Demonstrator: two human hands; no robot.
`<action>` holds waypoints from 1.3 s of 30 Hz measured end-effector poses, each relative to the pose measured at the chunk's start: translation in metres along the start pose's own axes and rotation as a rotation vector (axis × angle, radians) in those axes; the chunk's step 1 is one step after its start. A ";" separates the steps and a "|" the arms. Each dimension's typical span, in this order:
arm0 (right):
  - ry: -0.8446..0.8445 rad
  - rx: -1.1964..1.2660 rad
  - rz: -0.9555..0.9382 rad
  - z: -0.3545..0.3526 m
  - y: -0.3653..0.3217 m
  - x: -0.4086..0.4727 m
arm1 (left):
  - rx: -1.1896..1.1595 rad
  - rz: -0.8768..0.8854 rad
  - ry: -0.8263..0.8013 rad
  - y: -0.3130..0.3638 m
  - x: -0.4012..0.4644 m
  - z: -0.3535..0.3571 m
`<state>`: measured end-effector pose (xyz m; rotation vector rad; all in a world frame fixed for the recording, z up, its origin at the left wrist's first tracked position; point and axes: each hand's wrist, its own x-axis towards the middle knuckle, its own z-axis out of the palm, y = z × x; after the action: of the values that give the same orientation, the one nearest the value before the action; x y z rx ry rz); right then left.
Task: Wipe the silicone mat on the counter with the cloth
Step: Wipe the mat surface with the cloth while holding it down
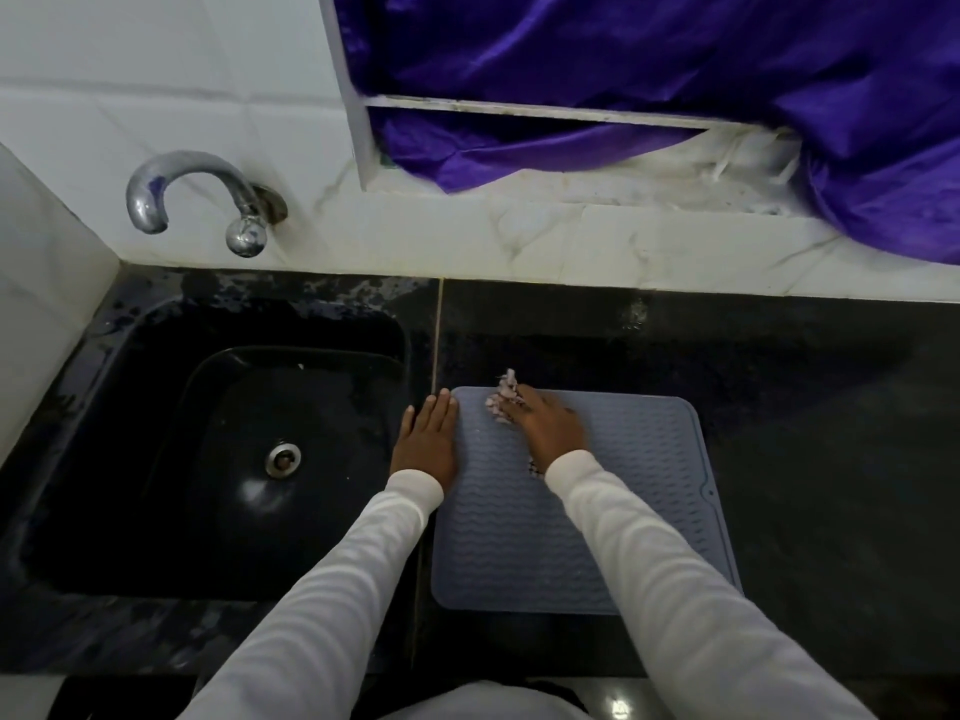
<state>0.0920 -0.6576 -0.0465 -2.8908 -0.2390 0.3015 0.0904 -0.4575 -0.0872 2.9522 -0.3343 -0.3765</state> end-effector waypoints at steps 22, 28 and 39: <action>0.012 0.032 0.428 -0.053 0.194 -0.086 | 0.054 -0.096 -0.012 0.016 0.001 0.001; 0.032 -0.057 0.424 -0.035 0.201 -0.089 | 0.042 -0.113 -0.037 0.018 0.003 -0.002; 0.224 0.180 0.420 -0.048 0.164 -0.072 | -0.140 -0.086 -0.090 0.009 0.003 -0.009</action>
<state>0.0556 -0.8384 -0.0263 -2.7389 0.4151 0.0592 0.0935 -0.4661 -0.0775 2.8241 -0.1833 -0.5220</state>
